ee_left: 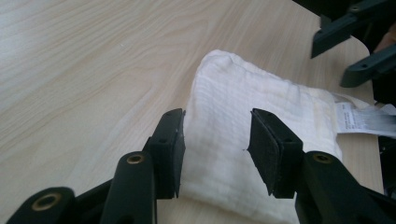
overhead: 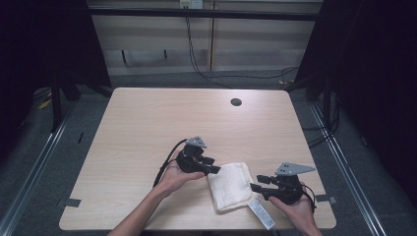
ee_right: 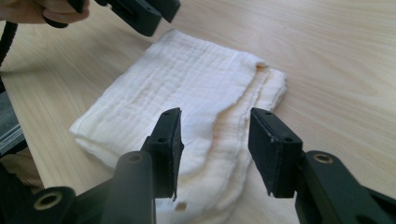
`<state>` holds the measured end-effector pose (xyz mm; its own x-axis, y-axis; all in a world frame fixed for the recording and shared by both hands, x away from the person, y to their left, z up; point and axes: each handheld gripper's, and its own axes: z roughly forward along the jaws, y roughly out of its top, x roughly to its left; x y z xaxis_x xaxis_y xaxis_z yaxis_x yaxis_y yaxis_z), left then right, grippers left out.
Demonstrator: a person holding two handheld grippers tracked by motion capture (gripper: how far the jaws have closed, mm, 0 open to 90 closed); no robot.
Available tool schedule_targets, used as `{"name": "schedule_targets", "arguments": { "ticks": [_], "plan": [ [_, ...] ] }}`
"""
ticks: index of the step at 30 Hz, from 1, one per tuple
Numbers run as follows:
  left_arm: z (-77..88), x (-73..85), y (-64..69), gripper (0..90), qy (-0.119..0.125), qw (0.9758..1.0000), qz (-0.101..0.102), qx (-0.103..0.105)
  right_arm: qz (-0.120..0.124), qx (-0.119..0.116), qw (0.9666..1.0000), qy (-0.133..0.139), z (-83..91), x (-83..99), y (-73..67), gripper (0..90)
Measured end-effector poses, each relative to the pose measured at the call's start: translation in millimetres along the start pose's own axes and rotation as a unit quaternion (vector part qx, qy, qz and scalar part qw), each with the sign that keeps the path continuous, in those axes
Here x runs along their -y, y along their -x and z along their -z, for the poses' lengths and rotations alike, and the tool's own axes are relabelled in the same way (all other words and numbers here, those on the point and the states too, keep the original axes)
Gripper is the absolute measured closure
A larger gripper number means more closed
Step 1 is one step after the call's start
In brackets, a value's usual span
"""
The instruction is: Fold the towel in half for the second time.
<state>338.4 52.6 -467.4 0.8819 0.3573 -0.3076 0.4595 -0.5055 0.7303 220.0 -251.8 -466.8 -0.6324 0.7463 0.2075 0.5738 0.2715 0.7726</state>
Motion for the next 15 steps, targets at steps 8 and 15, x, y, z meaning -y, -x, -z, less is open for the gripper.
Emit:
{"name": "schedule_targets", "arguments": {
  "ticks": [8,15],
  "plan": [
    [21.3,13.9,1.3,54.8,-0.007,0.9999,-0.007,-0.013,0.018,0.006,0.9978,-0.064,-34.6,3.4,3.6,41.3],
    [8.7,32.3,18.3,65.4,-0.037,0.9983,-0.037,0.023,0.018,0.008,0.9969,-0.076,-39.0,6.1,2.3,61.2]
  ]
}}
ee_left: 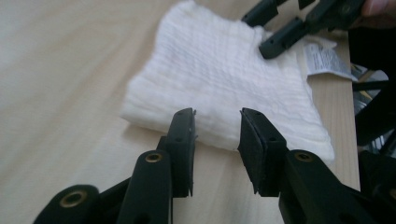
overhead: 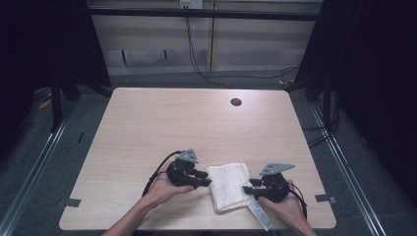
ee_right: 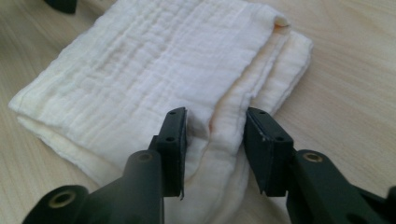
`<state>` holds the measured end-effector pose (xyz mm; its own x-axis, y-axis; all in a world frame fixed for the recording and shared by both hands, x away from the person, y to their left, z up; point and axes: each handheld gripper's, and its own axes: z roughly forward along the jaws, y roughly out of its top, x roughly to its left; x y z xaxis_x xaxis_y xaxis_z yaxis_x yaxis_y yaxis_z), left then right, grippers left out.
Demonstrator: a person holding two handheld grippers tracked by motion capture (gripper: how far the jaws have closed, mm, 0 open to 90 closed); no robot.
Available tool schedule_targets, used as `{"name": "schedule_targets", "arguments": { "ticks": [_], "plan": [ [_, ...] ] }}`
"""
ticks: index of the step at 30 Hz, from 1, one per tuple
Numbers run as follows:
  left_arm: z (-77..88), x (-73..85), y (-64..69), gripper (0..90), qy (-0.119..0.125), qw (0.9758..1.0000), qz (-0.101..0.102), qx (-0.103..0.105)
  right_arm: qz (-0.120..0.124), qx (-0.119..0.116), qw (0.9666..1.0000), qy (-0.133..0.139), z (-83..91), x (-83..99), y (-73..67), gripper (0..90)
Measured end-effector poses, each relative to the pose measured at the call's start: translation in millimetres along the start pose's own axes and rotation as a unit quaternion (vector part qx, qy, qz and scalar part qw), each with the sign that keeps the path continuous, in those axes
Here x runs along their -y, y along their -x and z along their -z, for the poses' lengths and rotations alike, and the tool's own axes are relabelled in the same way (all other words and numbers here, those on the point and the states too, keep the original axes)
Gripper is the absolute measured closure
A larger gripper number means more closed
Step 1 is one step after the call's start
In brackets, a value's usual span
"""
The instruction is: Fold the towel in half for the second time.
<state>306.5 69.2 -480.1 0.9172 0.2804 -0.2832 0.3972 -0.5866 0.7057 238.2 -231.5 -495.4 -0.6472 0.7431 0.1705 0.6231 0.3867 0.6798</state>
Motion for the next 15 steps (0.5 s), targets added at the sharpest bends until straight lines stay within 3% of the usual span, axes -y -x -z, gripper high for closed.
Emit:
{"name": "schedule_targets", "arguments": {
  "ticks": [3,6,12,15],
  "plan": [
    [-13.3,-0.3,0.8,66.0,-0.024,0.9997,-0.001,-0.007,0.001,-0.003,1.0,0.002,-1.7,0.1,-1.6,65.3],
    [-15.5,-0.3,-4.0,63.9,-0.016,0.9997,0.01,-0.012,-0.005,-0.008,1.0,0.001,-4.5,-1.4,-6.1,65.2],
    [-0.2,2.7,-17.1,60.8,-0.007,0.999,0.026,-0.037,-0.014,-0.011,0.9998,0.003,-12.0,-8.7,-15.4,60.1],
    [11.9,6.4,-19.5,57.7,0.0,0.9985,0.035,-0.042,-0.013,-0.008,0.9997,0.019,-8.6,-12.3,-15.2,48.8]
  ]
}}
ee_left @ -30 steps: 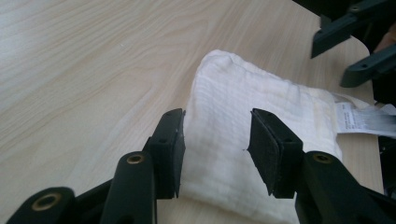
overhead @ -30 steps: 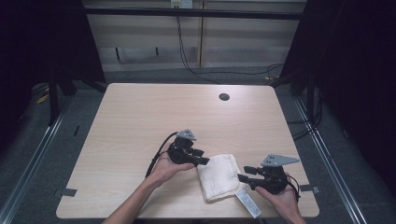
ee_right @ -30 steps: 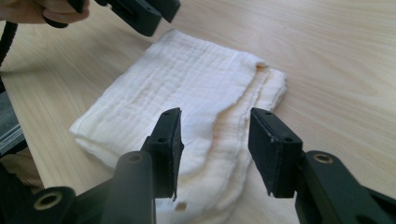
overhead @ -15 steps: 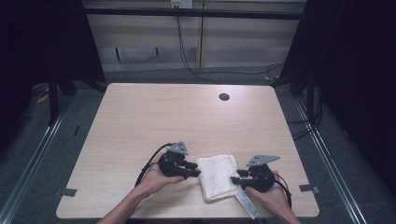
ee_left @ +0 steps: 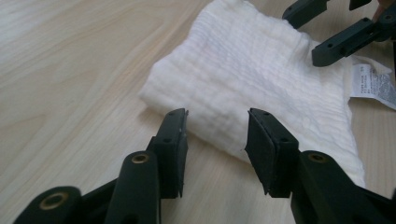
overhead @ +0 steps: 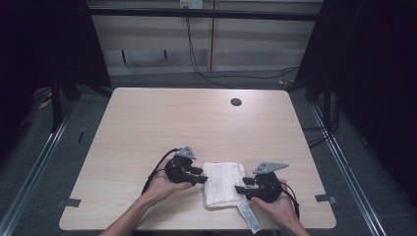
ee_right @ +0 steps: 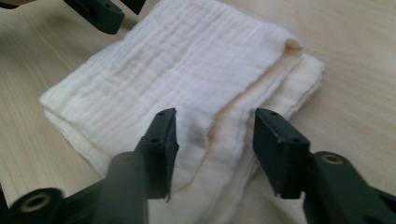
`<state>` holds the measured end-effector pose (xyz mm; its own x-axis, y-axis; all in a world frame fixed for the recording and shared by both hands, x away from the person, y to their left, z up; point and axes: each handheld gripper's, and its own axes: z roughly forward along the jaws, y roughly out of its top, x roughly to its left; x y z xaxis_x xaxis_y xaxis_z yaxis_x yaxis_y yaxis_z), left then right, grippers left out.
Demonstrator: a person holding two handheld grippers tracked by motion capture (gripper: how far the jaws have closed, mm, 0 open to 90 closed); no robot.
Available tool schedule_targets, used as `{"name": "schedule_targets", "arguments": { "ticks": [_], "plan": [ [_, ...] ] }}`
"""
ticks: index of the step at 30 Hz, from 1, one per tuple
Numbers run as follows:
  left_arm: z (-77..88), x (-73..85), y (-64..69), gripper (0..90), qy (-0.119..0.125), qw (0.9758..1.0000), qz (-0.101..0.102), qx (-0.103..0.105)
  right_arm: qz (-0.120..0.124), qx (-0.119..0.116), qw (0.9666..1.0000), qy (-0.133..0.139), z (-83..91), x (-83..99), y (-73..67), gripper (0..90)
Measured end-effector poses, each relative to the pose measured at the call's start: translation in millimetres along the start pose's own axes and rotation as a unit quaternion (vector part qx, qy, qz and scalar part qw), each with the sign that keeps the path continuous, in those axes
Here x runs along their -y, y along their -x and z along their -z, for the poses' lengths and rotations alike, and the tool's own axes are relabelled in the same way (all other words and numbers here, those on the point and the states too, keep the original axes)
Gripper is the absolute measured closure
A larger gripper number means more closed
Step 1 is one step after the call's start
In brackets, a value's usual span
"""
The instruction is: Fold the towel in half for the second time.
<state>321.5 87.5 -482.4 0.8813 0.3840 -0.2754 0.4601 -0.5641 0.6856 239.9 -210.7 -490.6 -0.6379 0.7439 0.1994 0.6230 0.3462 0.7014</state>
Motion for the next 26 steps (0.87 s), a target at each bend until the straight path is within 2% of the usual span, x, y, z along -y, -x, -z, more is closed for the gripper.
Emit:
{"name": "schedule_targets", "arguments": {
  "ticks": [3,5,9,12,14,19,22,24,26],
  "plan": [
    [12.7,5.4,0.6,53.1,0.008,0.9999,0.006,-0.014,-0.006,0.004,0.9998,0.016,7.3,-1.7,2.6,37.7],
    [24.7,10.4,2.6,50.1,0.022,0.9995,0.008,-0.023,-0.005,0.001,0.9991,0.041,15.0,-3.5,6.1,35.9],
    [44.9,18.8,6.2,42.4,0.034,0.9985,0.005,-0.044,-0.014,0.007,0.9964,0.083,33.9,-6.9,15.7,33.3],
    [57.4,27.9,5.5,37.5,0.035,0.9975,0.002,-0.061,-0.018,0.033,0.9935,0.107,47.6,-4.1,20.8,34.2],
    [65.6,34.1,5.0,35.6,0.036,0.9963,0.006,-0.078,-0.026,0.032,0.993,0.111,54.1,-0.1,25.7,34.0],
    [85.3,51.5,6.7,32.0,0.051,0.9949,0.016,-0.086,-0.032,0.044,0.9914,0.119,68.7,10.8,33.3,33.5],
    [94.2,68.6,6.2,29.7,0.052,0.9929,0.033,-0.101,-0.04,0.052,0.9897,0.127,75.1,16.9,39.1,33.0],
    [97.8,80.3,5.5,28.0,0.051,0.9923,0.046,-0.103,-0.037,0.063,0.9893,0.126,76.1,18.6,42.1,32.1],
    [99.9,83.9,4.8,26.7,0.048,0.9923,0.051,-0.101,-0.038,0.065,0.9889,0.129,76.2,19.1,43.4,31.8]
  ]
}}
